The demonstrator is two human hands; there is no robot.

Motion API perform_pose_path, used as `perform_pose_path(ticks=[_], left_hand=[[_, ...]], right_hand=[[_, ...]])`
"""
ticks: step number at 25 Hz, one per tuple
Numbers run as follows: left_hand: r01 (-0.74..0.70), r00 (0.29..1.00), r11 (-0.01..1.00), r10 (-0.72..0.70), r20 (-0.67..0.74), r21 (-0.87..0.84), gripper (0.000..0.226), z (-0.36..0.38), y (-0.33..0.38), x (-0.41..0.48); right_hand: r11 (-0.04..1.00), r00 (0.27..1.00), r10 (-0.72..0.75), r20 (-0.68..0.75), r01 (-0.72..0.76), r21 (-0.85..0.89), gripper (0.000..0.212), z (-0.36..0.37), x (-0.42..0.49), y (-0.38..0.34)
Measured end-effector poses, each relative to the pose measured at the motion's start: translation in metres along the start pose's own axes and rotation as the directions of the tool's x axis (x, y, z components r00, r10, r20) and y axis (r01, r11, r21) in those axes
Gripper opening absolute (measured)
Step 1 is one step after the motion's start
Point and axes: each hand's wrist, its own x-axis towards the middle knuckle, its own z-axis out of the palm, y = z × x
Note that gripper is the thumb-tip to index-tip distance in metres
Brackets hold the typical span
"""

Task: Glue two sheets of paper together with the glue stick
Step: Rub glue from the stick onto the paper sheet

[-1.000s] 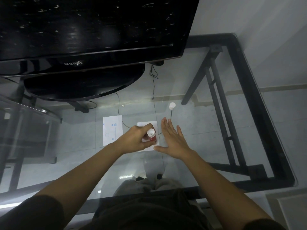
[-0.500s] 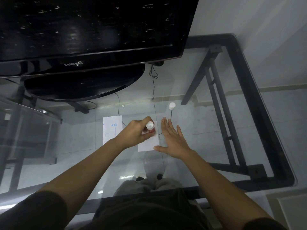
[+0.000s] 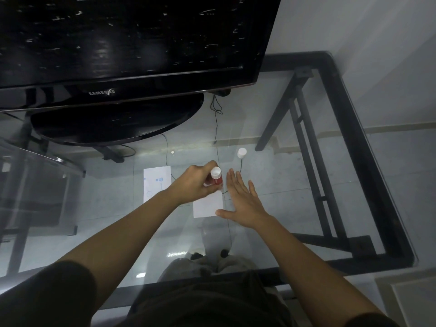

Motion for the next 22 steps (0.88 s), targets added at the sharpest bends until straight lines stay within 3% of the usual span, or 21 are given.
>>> perform_pose_path(ticks=[4, 8, 13, 17, 20, 22], left_hand=[[0.048, 0.998, 0.999, -0.048, -0.029, 0.017, 0.035, -0.009, -0.003, 0.017], [0.133, 0.953, 0.986, -0.155, -0.262, -0.098, 0.032, -0.015, -0.008, 0.016], [0.11, 0.982, 0.991, -0.121, -0.143, -0.081, 0.033, -0.009, -0.016, -0.009], [0.149, 0.951, 0.985, -0.167, -0.259, -0.09, 0.031, -0.011, -0.023, -0.009], [0.135, 0.971, 0.989, -0.143, -0.191, -0.058, 0.03, -0.01, -0.025, -0.014], [0.209, 0.927, 0.976, -0.218, -0.305, -0.064, 0.029, -0.012, -0.027, -0.02]], right_hand=[[1.0, 1.0, 0.005, 0.001, -0.005, -0.01, 0.105, 0.0, 0.001, 0.0], [1.0, 1.0, 0.01, -0.007, -0.01, -0.029, 0.105, 0.003, 0.002, 0.001], [0.998, 0.999, -0.033, -0.017, 0.032, -0.045, 0.094, 0.005, 0.002, 0.003], [0.996, 1.0, -0.024, 0.001, 0.024, -0.088, 0.087, 0.005, 0.003, 0.003], [0.995, 1.0, -0.01, 0.007, 0.011, -0.096, 0.087, 0.004, 0.004, 0.002], [0.995, 1.0, -0.006, 0.013, 0.007, -0.102, 0.088, 0.002, 0.003, 0.0]])
